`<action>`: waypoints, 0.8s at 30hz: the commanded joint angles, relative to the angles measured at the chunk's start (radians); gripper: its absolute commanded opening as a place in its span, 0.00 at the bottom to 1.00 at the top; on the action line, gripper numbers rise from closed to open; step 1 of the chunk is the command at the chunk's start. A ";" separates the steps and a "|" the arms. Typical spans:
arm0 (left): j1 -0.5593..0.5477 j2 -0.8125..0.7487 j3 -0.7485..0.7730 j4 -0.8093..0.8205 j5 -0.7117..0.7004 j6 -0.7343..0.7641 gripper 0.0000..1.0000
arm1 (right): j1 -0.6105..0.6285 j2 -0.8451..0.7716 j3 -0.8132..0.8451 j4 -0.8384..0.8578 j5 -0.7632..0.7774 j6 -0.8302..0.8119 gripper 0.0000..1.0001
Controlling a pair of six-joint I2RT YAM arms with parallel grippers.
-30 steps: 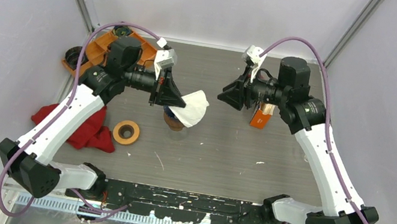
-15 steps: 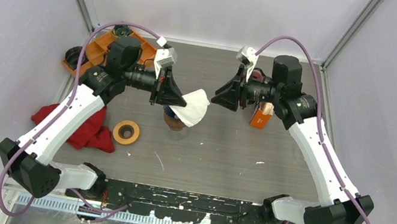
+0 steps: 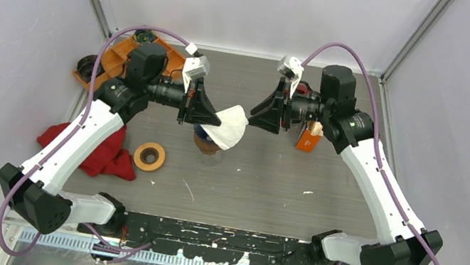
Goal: Place the coffee filter in the dripper
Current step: Place the coffee filter in the coffee dripper.
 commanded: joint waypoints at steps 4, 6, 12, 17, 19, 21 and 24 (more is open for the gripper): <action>0.001 -0.022 0.000 0.056 0.021 -0.012 0.00 | 0.004 -0.016 0.012 0.075 -0.053 0.030 0.45; 0.002 -0.022 0.000 0.057 0.026 -0.013 0.00 | 0.006 -0.016 0.011 0.083 -0.054 0.034 0.45; 0.002 -0.022 -0.001 0.066 0.042 -0.022 0.00 | 0.017 -0.008 0.004 0.106 -0.055 0.050 0.45; 0.002 -0.025 -0.007 0.075 0.045 -0.027 0.00 | 0.025 -0.004 0.001 0.107 -0.060 0.049 0.45; 0.002 -0.025 -0.006 0.075 0.042 -0.026 0.00 | 0.025 -0.005 -0.001 0.107 -0.061 0.048 0.45; 0.001 -0.023 -0.006 0.075 0.037 -0.029 0.00 | 0.025 -0.007 -0.003 0.107 -0.070 0.047 0.45; 0.002 -0.021 -0.007 0.077 0.035 -0.031 0.00 | 0.027 -0.009 -0.008 0.107 -0.079 0.047 0.45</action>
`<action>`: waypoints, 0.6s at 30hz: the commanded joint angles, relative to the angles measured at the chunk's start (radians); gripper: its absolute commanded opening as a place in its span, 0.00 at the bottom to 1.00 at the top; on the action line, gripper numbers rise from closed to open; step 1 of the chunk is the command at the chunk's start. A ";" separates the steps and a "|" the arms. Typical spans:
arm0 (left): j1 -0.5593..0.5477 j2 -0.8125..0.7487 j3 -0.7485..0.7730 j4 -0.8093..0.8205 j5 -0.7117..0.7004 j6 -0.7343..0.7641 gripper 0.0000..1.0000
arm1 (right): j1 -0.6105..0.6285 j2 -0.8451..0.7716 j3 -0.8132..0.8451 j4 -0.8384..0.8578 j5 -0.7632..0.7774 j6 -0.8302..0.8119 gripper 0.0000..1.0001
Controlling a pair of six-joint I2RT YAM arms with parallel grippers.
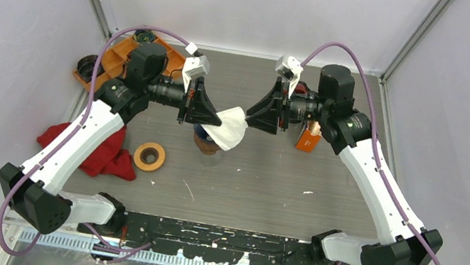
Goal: Place the coffee filter in the dripper
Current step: Place the coffee filter in the coffee dripper.
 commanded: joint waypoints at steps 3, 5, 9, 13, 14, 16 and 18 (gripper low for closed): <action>0.002 -0.022 0.000 0.055 0.020 -0.014 0.00 | 0.007 -0.008 -0.007 0.041 -0.033 0.007 0.45; 0.001 -0.022 -0.002 0.062 0.025 -0.021 0.00 | 0.012 -0.007 -0.009 0.042 -0.034 0.007 0.45; 0.001 -0.021 -0.013 0.103 0.045 -0.053 0.00 | 0.034 0.002 -0.012 0.057 -0.031 0.017 0.45; 0.001 -0.024 -0.024 0.139 0.056 -0.079 0.00 | 0.056 0.012 -0.022 0.084 -0.023 0.030 0.45; 0.001 -0.025 -0.028 0.150 0.058 -0.086 0.00 | 0.061 0.014 -0.026 0.098 -0.022 0.036 0.45; 0.001 -0.027 -0.037 0.172 0.065 -0.102 0.00 | 0.070 0.017 -0.034 0.115 -0.022 0.045 0.45; 0.002 -0.033 -0.047 0.204 0.071 -0.124 0.00 | 0.076 0.020 -0.040 0.122 -0.020 0.049 0.45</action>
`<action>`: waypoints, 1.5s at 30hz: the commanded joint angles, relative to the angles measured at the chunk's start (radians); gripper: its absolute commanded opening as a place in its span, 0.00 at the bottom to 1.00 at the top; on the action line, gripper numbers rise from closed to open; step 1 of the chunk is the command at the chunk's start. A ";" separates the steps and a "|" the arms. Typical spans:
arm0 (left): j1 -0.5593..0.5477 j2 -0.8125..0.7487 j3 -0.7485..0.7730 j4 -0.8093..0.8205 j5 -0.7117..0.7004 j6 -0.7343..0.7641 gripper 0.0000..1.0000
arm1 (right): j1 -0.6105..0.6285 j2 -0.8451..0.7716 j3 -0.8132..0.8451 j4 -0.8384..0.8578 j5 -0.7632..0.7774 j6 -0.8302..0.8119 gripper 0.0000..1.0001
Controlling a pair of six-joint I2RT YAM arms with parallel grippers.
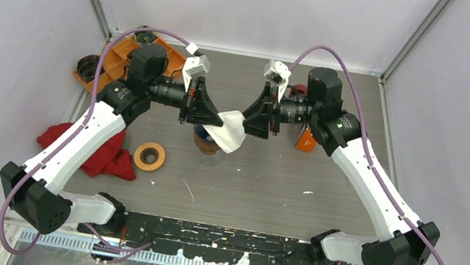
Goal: Place the coffee filter in the dripper
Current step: Place the coffee filter in the coffee dripper.
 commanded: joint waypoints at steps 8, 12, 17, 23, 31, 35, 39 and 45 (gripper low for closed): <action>0.000 -0.053 -0.038 0.196 0.051 -0.106 0.00 | 0.015 0.002 -0.038 0.094 -0.002 0.027 0.43; 0.002 -0.058 -0.050 0.234 0.049 -0.129 0.00 | 0.016 0.001 -0.051 0.113 -0.007 0.037 0.41; 0.002 -0.060 -0.066 0.277 0.048 -0.167 0.00 | 0.017 -0.009 -0.068 0.141 -0.023 0.052 0.34; 0.002 -0.055 -0.069 0.288 0.043 -0.174 0.00 | 0.017 -0.028 -0.070 0.164 -0.033 0.064 0.11; 0.002 -0.044 -0.069 0.263 -0.022 -0.161 0.17 | 0.017 -0.062 -0.080 0.146 0.018 0.068 0.01; 0.002 -0.047 -0.061 0.221 -0.113 -0.135 0.44 | 0.017 -0.080 -0.058 0.067 0.107 0.042 0.01; 0.001 -0.070 -0.068 0.220 -0.263 -0.144 0.63 | 0.022 -0.098 -0.015 -0.035 0.262 0.027 0.01; -0.012 -0.115 -0.073 0.191 -0.521 -0.184 0.79 | 0.063 -0.115 0.049 -0.175 0.555 0.033 0.01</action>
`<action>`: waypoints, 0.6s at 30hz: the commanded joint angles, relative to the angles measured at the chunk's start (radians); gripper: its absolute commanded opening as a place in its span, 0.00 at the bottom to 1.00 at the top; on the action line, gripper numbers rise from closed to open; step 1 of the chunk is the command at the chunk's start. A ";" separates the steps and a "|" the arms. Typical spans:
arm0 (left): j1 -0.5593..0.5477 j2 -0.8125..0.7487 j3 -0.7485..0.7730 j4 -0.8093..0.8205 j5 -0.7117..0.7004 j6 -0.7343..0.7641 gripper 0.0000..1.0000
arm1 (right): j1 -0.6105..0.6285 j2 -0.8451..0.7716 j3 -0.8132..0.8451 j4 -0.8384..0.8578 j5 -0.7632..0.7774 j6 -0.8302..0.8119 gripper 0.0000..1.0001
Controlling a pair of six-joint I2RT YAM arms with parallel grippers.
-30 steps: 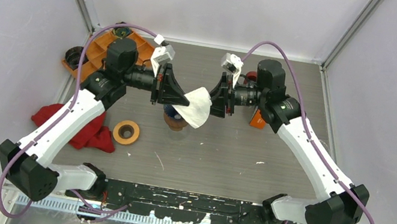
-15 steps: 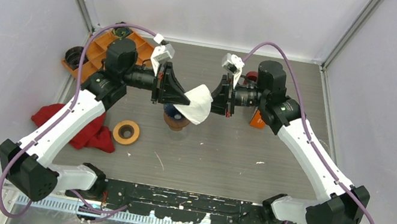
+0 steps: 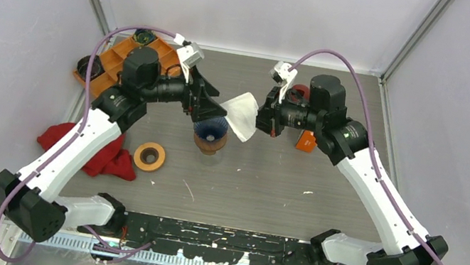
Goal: Place the coffee filter in the dripper
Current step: Place the coffee filter in the coffee dripper.
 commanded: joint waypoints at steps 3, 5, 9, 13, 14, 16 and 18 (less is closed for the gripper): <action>-0.028 -0.091 -0.003 -0.028 -0.335 -0.037 0.81 | 0.063 -0.045 0.102 -0.131 0.366 0.019 0.01; -0.049 -0.116 -0.014 -0.040 -0.407 -0.051 0.83 | 0.088 -0.039 0.125 -0.160 0.467 0.042 0.01; -0.108 -0.163 -0.049 -0.045 -0.567 -0.101 0.85 | 0.137 -0.012 0.176 -0.224 0.677 0.114 0.01; -0.189 -0.192 -0.076 -0.042 -0.702 -0.147 0.87 | 0.184 0.019 0.226 -0.280 0.817 0.198 0.01; -0.209 -0.195 -0.081 -0.042 -0.746 -0.157 0.87 | 0.200 0.030 0.237 -0.292 0.852 0.219 0.01; -0.245 -0.201 -0.091 -0.031 -0.800 -0.181 0.87 | 0.232 0.047 0.263 -0.324 0.925 0.263 0.01; -0.282 -0.205 -0.111 0.002 -0.839 -0.200 0.87 | 0.268 0.072 0.299 -0.373 1.046 0.303 0.01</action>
